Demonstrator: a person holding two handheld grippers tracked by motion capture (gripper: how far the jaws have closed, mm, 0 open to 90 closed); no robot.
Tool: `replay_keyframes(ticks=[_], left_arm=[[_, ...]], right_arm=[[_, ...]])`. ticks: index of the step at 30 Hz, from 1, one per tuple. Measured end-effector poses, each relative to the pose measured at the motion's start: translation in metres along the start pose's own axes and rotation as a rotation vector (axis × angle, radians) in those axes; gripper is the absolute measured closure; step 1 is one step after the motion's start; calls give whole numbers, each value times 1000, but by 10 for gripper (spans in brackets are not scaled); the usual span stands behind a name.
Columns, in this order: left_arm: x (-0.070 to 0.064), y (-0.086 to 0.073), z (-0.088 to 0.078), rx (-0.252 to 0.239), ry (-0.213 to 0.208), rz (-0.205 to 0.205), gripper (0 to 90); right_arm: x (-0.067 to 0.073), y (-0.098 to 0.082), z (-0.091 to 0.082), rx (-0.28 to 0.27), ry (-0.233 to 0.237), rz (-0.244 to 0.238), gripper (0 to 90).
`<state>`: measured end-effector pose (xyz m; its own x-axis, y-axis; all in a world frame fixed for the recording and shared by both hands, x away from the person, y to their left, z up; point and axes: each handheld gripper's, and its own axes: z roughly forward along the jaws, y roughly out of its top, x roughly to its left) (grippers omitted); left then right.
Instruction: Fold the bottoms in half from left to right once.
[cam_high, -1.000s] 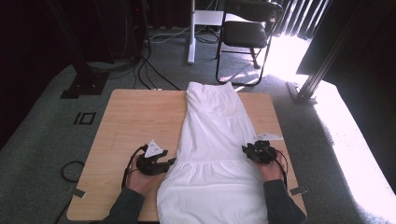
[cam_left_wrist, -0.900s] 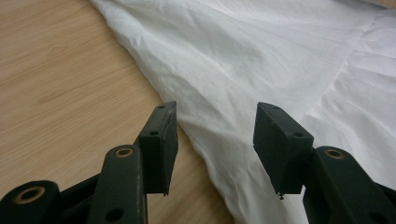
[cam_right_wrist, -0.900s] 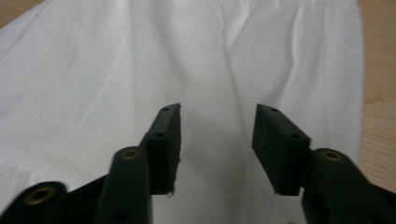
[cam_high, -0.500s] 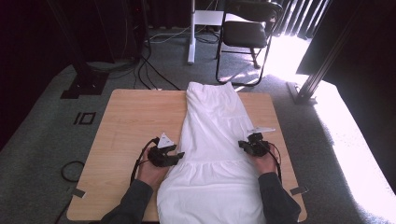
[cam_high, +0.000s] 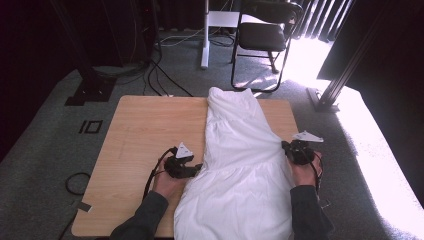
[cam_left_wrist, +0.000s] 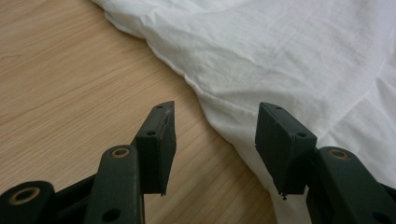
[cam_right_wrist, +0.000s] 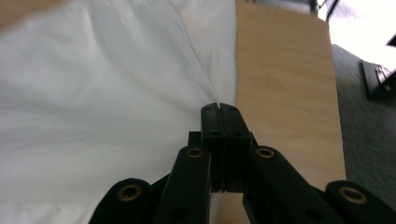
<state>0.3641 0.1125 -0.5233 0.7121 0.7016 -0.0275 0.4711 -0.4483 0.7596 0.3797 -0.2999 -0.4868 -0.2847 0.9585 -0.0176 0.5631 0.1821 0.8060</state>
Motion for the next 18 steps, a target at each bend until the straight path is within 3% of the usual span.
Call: replay_keyframes(ticks=[3,7,10,13,14,17,18], left_arm=[[2,8,6,-6,6,-15,480],[3,18,13,-8,8,-23,466],[3,28,26,8,2,-21,462],[1,30,33,25,2,-10,463],[0,31,36,29,3,-4,464],[-2,32,44,45,4,3,465],[-2,32,44,45,4,3,465]], right_arm=[[-7,-27,35,113,-38,11,899],[-7,-33,46,143,-39,20,891],[-8,-35,54,175,-40,36,824],[-9,-36,55,181,-39,44,755],[-9,-35,53,157,-41,63,672],[-10,-30,50,105,21,95,535],[-10,-30,50,105,21,95,535]])
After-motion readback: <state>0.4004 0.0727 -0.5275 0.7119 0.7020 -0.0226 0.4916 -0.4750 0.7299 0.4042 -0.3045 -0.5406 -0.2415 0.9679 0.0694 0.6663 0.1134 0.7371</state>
